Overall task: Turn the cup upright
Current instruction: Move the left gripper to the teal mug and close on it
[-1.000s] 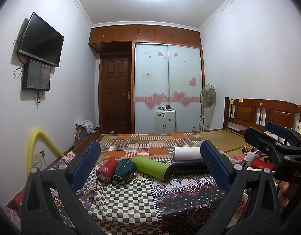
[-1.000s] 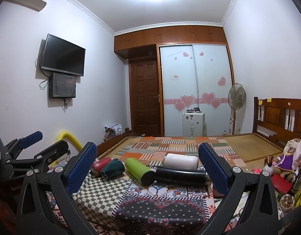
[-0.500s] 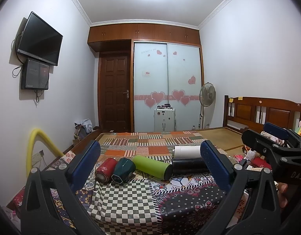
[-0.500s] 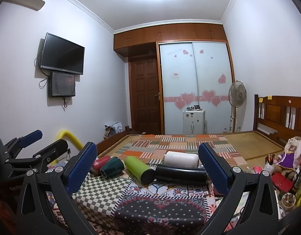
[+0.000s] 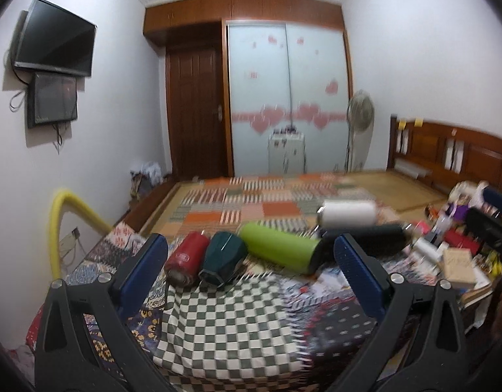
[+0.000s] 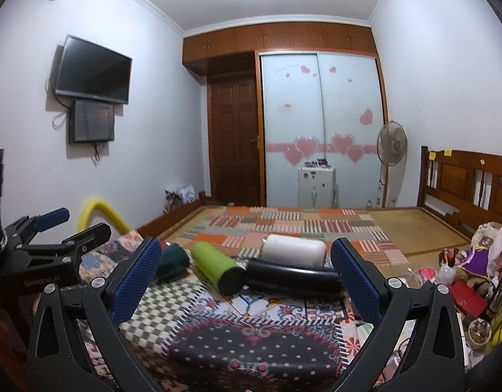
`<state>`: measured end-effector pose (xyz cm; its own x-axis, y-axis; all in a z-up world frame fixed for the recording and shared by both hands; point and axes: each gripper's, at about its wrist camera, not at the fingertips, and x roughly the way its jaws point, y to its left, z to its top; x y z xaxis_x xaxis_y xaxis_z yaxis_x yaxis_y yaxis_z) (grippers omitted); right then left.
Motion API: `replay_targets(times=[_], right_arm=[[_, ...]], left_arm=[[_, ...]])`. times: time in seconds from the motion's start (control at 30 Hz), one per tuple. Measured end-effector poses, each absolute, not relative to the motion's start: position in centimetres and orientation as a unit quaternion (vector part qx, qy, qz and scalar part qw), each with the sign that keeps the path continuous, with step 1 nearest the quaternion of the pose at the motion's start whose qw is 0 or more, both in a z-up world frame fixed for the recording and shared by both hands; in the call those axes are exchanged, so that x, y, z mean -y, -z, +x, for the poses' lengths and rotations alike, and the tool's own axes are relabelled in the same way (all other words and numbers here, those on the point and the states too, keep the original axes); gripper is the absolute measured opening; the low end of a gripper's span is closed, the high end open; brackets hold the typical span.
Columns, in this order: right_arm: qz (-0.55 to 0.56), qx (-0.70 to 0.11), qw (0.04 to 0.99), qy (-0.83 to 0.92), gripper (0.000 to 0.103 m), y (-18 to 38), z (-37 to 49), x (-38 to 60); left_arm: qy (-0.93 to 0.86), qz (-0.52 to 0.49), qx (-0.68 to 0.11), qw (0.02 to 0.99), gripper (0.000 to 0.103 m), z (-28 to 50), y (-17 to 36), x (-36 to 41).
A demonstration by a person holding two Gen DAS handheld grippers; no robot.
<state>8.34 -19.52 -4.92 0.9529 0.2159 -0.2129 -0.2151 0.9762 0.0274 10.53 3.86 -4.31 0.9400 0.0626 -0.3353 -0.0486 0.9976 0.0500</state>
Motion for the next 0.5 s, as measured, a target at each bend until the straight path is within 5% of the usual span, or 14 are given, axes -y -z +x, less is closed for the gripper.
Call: replay_targets(times=[0.5], right_arm=[[-0.001,-0.186,0.977,-0.100,0.103,8.5,15.2,20.0]], left_arm=[[-0.012,0.039,-0.337,0.940,0.091,25.2,11.0,-8.8]])
